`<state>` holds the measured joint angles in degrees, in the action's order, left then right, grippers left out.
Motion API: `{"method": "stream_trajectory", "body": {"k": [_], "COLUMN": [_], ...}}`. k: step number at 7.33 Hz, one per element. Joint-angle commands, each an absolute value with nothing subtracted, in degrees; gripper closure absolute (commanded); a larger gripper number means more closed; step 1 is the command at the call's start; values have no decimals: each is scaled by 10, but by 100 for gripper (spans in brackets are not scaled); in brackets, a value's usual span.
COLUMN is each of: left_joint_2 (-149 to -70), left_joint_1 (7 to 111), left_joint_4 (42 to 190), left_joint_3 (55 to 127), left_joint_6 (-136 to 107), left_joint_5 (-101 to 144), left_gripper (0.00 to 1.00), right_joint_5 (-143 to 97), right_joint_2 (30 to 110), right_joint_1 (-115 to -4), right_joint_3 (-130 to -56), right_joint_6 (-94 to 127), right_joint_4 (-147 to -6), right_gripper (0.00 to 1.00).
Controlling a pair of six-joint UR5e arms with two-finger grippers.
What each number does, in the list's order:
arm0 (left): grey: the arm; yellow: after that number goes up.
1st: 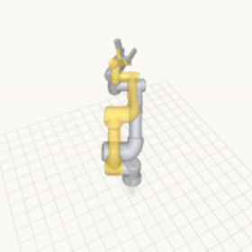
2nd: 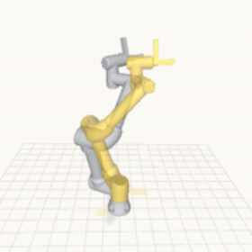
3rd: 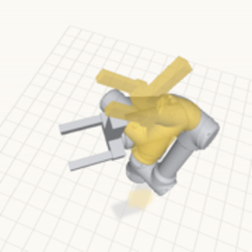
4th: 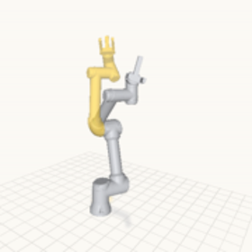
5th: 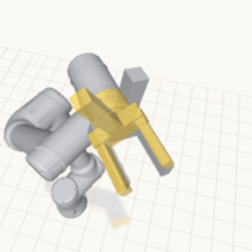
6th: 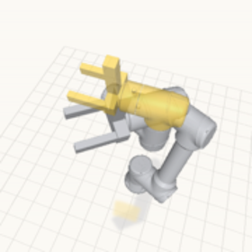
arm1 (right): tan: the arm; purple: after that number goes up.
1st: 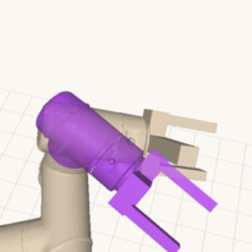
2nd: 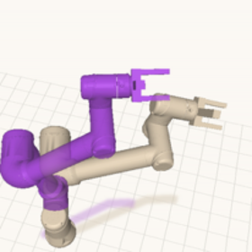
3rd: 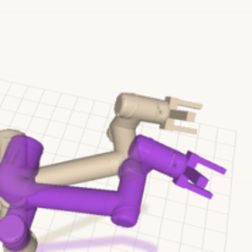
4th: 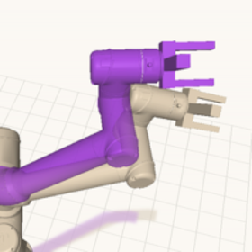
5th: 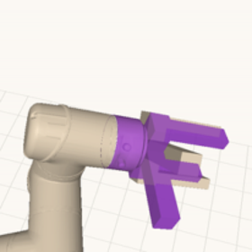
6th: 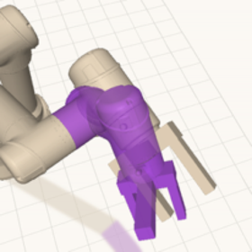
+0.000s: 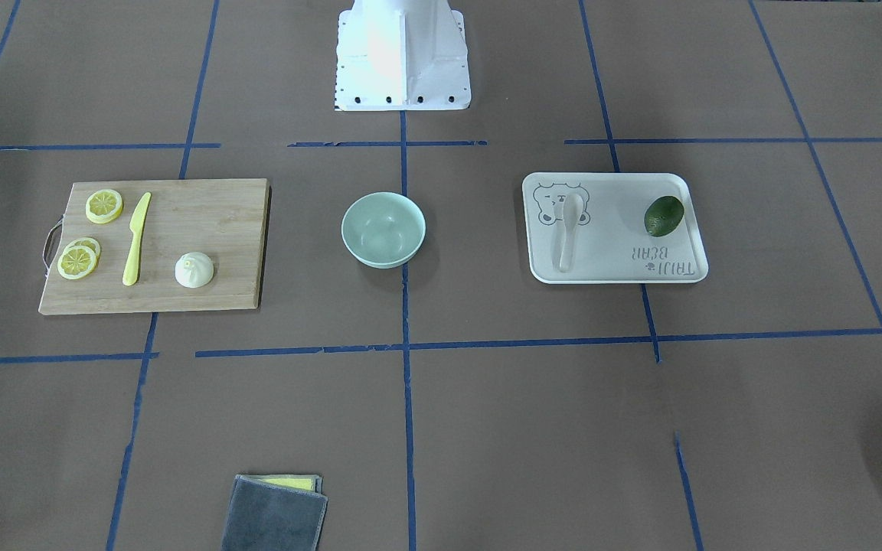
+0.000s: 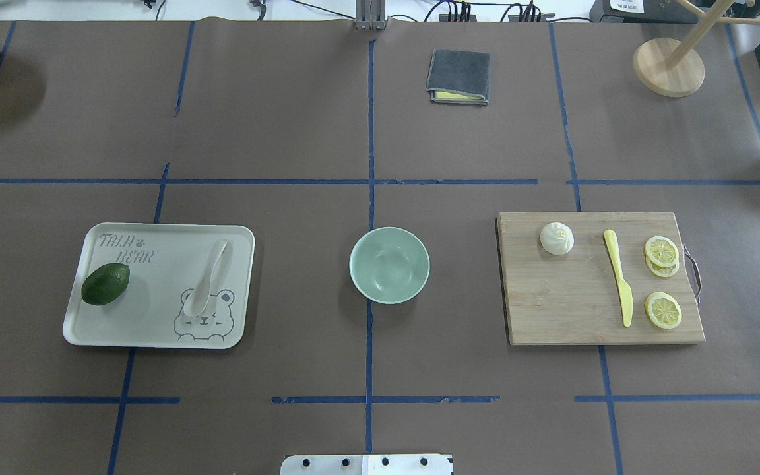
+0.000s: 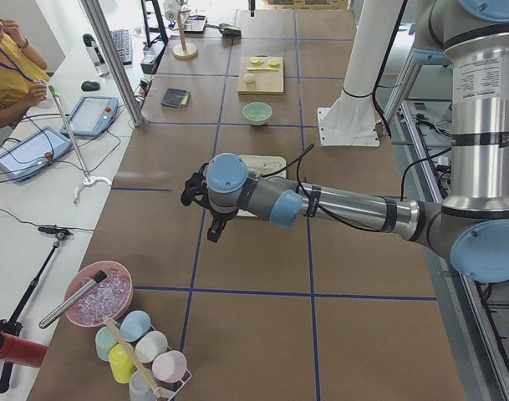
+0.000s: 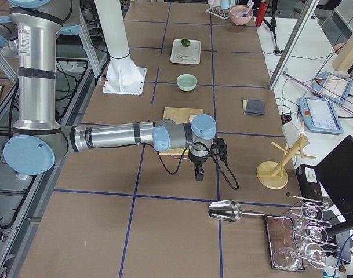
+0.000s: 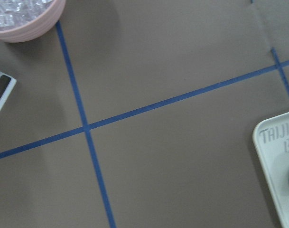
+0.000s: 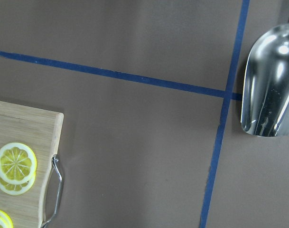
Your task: Put spoon and bun in bowl
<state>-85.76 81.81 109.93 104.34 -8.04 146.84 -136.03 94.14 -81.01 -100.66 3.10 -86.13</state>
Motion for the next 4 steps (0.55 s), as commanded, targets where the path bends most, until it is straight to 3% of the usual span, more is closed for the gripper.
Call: {"method": "stream_trajectory", "body": {"k": [1,4], "left_joint_2": [-872,-929], "left_joint_1": [708,542], "left_joint_4": [1278,1304], "left_joint_3": [1037,1050], "left_joint_6": [-257,-484], "left_joint_5": [1467,1274], "left_gripper": [0,0], "right_joint_5": [-1379,-1378], "right_joint_2": [943,943], "right_joint_1": [-808,-800], "right_joint_3": [-998,-998], "right_joint_6": [31,31], "right_joint_4": [-848,-847], "right_gripper": [0,0]}}
